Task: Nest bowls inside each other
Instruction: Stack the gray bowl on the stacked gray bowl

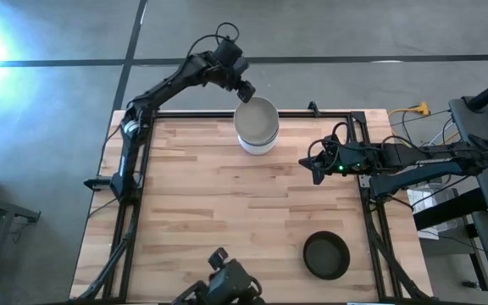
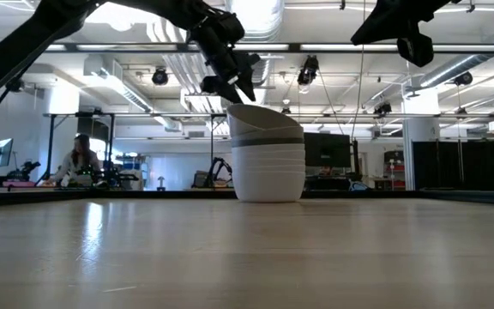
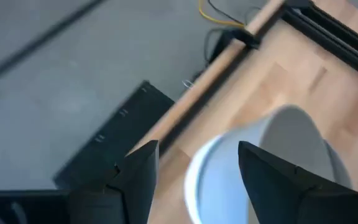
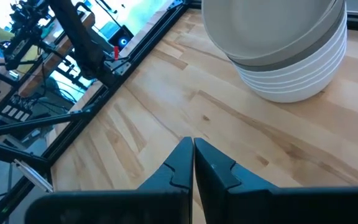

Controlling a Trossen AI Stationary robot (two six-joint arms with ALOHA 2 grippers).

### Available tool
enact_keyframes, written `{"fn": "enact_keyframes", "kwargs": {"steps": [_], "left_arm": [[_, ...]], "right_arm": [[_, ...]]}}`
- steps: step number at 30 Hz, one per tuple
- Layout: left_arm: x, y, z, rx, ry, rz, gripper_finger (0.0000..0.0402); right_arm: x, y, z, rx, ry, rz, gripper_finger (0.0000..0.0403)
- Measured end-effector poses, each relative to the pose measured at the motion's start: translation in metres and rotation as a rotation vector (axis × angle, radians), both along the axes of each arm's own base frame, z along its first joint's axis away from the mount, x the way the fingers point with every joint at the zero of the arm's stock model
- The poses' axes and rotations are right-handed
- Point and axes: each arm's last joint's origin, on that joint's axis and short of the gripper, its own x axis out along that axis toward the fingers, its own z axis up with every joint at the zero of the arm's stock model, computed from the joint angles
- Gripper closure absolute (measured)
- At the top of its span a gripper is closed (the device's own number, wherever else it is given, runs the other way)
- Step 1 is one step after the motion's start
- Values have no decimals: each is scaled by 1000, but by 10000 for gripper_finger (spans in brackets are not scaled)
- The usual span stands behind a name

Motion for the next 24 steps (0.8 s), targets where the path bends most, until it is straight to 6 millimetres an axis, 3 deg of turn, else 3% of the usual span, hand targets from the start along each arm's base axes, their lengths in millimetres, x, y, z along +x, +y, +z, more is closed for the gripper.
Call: {"fn": "enact_keyframes", "kwargs": {"steps": [5, 13, 18, 24], "left_arm": [[-2, -8, 13, 24, -47, -79, 229], [23, -44, 9, 135, 29, -323, 389], [35, -50, -11, 237, 177, -314, 393], [43, -44, -43, 226, 278, -286, 400]], "right_arm": [[1, 0, -1, -7, 4, -1, 394], [8, 0, -7, -23, 39, -19, 394], [16, 1, -13, -19, 69, -21, 394], [24, 1, -17, 1, 75, -29, 394]]}}
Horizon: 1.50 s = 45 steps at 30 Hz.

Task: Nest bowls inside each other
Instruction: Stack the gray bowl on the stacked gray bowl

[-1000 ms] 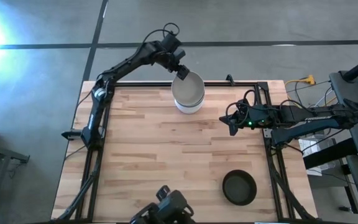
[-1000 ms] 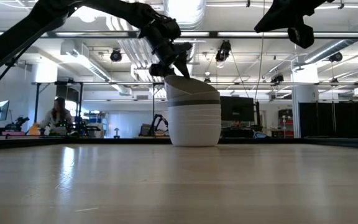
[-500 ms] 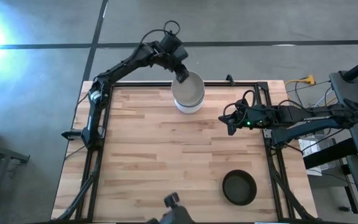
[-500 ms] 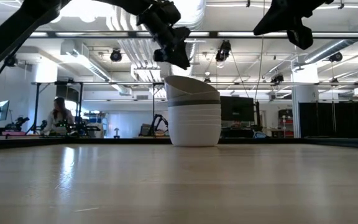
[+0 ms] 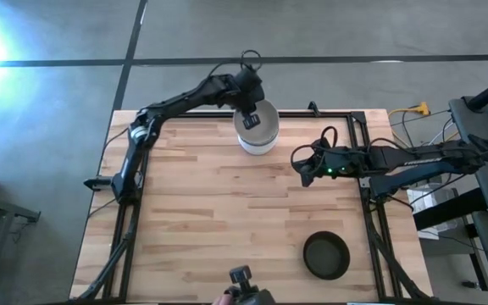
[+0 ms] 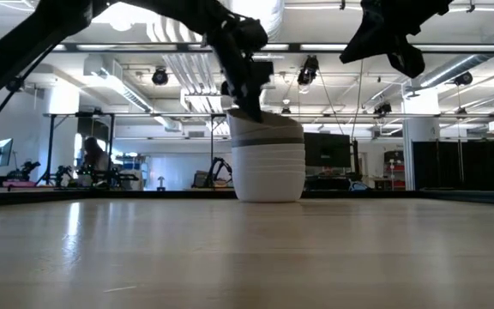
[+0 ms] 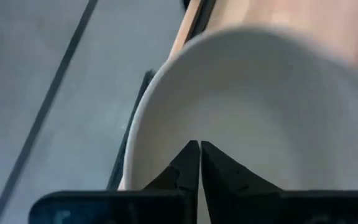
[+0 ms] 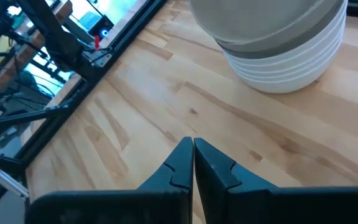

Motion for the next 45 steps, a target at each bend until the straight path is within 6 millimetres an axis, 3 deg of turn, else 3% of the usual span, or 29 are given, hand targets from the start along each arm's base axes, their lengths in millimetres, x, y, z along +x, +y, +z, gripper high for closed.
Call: {"fn": "enact_keyframes", "kwargs": {"steps": [6, 10, 17, 21, 25, 37, 45], "left_arm": [[10, 8, -28, 0, 74, 28, 401], [14, 6, -32, -11, 77, 27, 401], [8, 1, 7, 7, -59, 21, 402], [11, -6, 24, -185, -267, -128, 402], [21, -10, 28, -359, -422, -252, 402], [44, -9, -14, -482, -433, -203, 401], [52, -8, -35, -514, -389, -177, 401]], "right_arm": [[1, 0, 2, 21, -28, -8, 394], [0, 0, 4, 22, -34, -7, 394], [0, 1, 7, 25, -42, 5, 394], [0, 1, 7, 23, -42, 7, 394], [-2, 0, 10, 15, -52, 12, 394], [-22, -1, 26, 3, -143, 5, 394], [-24, -2, 28, 4, -153, 3, 394]]}}
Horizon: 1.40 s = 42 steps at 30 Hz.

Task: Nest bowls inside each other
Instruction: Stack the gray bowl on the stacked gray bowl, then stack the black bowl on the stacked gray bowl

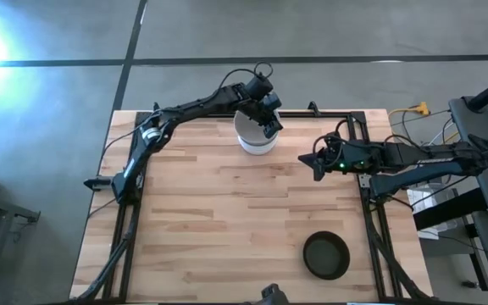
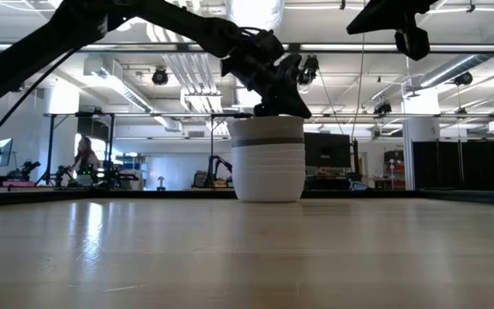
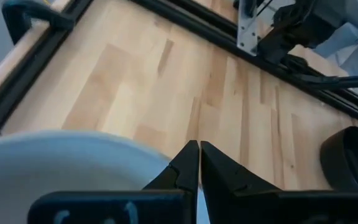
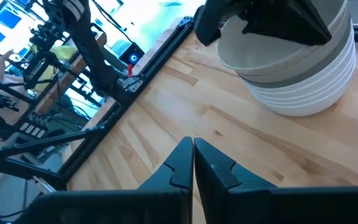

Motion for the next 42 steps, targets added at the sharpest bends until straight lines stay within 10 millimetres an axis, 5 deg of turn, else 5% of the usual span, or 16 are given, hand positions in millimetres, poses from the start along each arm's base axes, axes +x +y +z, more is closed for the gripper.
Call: {"fn": "enact_keyframes", "kwargs": {"steps": [17, 32, 42], "left_arm": [[-4, 22, 22, 80, -93, 211, 401], [-14, 38, 6, 70, -7, 309, 401], [-48, 23, 80, 120, -152, 300, 401]], "right_arm": [[0, 0, 0, 10, -1, -2, 394], [0, 1, 0, 8, 0, 3, 394], [0, 1, -1, -5, 9, 10, 394]]}}
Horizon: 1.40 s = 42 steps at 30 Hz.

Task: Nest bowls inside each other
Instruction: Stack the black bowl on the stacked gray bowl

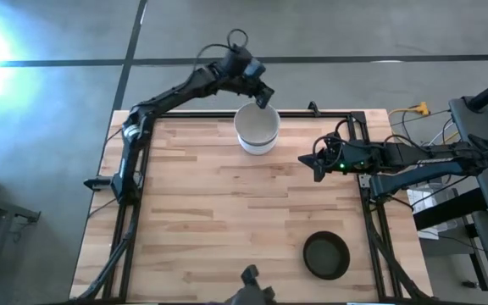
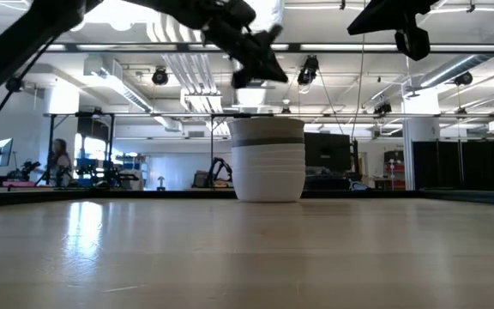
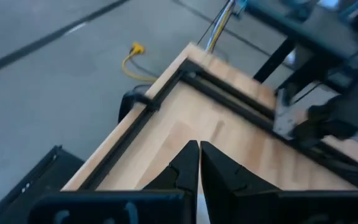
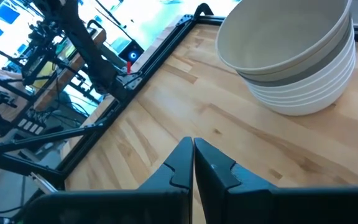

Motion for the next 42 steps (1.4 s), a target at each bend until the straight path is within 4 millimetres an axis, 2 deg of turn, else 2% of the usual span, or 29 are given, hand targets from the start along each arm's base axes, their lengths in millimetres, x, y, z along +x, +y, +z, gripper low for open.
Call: {"fn": "enact_keyframes", "kwargs": {"steps": [4, 7, 14, 19, 25, 28, 32, 35, 42], "left_arm": [[-26, -18, 37, 39, -24, -30, 402], [-44, -33, 53, 48, 6, -63, 402], [-79, -73, 58, -32, 234, -175, 402], [-86, -100, 41, -103, 411, -274, 402], [-91, -128, 2, -257, 659, -344, 402], [-93, -144, -16, -297, 715, -358, 402], [-101, -163, -24, -288, 666, -364, 402], [-115, -173, -18, -272, 553, -336, 402], [-165, -190, -1, -230, 280, -282, 402]], "right_arm": [[0, 0, 0, -24, 8, 12, 394], [0, 0, 0, -32, 10, 15, 394], [0, 0, 0, -65, 23, 30, 394], [0, 0, 0, -117, 32, 50, 394], [0, 0, 1, -153, 35, 66, 394], [0, 0, 1, -151, 39, 78, 394], [-1, 2, -3, -119, 75, 147, 390], [-5, 3, -9, -92, 140, 196, 376], [-15, 6, -24, -7, 318, 303, 304]]}}
